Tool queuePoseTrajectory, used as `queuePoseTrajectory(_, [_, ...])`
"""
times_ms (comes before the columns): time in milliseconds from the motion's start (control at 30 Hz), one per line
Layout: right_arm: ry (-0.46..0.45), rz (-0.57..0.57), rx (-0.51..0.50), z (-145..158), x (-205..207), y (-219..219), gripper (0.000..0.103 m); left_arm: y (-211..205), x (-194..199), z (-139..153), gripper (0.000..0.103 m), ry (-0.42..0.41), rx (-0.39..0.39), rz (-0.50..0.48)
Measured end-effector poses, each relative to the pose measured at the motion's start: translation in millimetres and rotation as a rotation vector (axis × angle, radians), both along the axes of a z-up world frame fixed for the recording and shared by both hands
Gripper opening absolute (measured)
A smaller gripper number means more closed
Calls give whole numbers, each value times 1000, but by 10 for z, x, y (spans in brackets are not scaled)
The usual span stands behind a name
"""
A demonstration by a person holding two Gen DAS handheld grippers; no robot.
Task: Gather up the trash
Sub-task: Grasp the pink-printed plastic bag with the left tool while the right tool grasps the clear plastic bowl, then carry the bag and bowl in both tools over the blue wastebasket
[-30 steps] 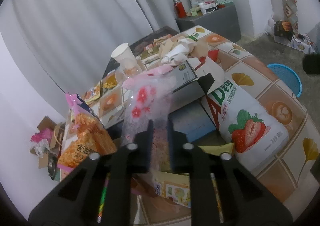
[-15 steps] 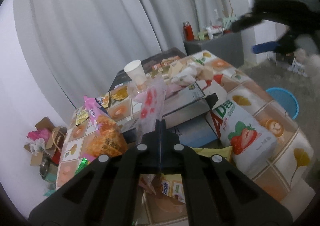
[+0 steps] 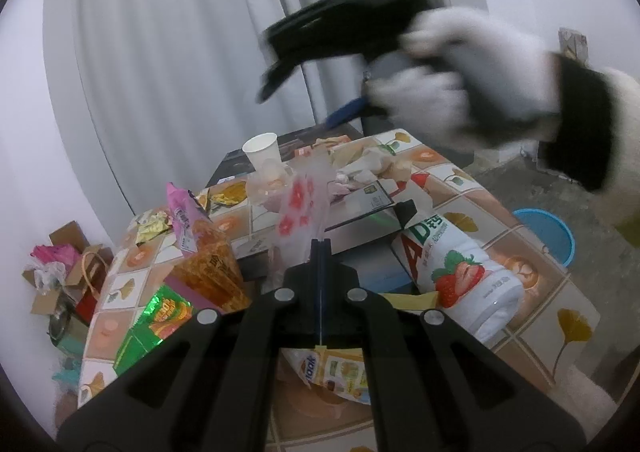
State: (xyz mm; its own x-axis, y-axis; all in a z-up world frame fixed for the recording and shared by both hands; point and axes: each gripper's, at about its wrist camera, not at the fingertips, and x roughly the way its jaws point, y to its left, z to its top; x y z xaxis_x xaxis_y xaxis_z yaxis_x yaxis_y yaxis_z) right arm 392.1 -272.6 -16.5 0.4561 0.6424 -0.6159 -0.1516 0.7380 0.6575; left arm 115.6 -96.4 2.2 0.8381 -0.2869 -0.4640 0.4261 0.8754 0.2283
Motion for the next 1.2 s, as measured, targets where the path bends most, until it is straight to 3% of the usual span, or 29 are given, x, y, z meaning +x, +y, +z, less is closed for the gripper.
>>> queuePoseTrajectory(133, [132,11,-57,-301,621,296,78,19,-22,-6,0,-9,-17,-8])
queuePoseTrajectory(267, [222,-14,-75,-572,929,401,71,36,-55,-3,0,-30,-28,-16])
queuePoseTrajectory(367, [273,-32,-56,-741,1051,446,59,45,-55,-9,0,-36,-38,-19])
queuePoseTrajectory(467, [295,-36,-33,-850,1096,462,38,63,-61,-16,0,-43,-48,-23])
queuePoseTrajectory(533, [297,-31,-4,-879,1111,454,16,66,-74,-9,0,-53,-50,-23])
queuePoseTrajectory(600, [280,-35,9,-863,1090,424,7,73,-78,1,0,-59,-54,-23])
queuePoseTrajectory(800, [196,-44,101,-633,999,249,6,74,-101,73,0,-96,-53,-13])
queuePoseTrajectory(933, [97,-39,140,-264,803,102,6,80,-127,138,0,-135,-41,-7])
queuePoseTrajectory(1200, [-161,-86,178,601,-347,-453,6,49,-329,363,0,-215,-28,-11])
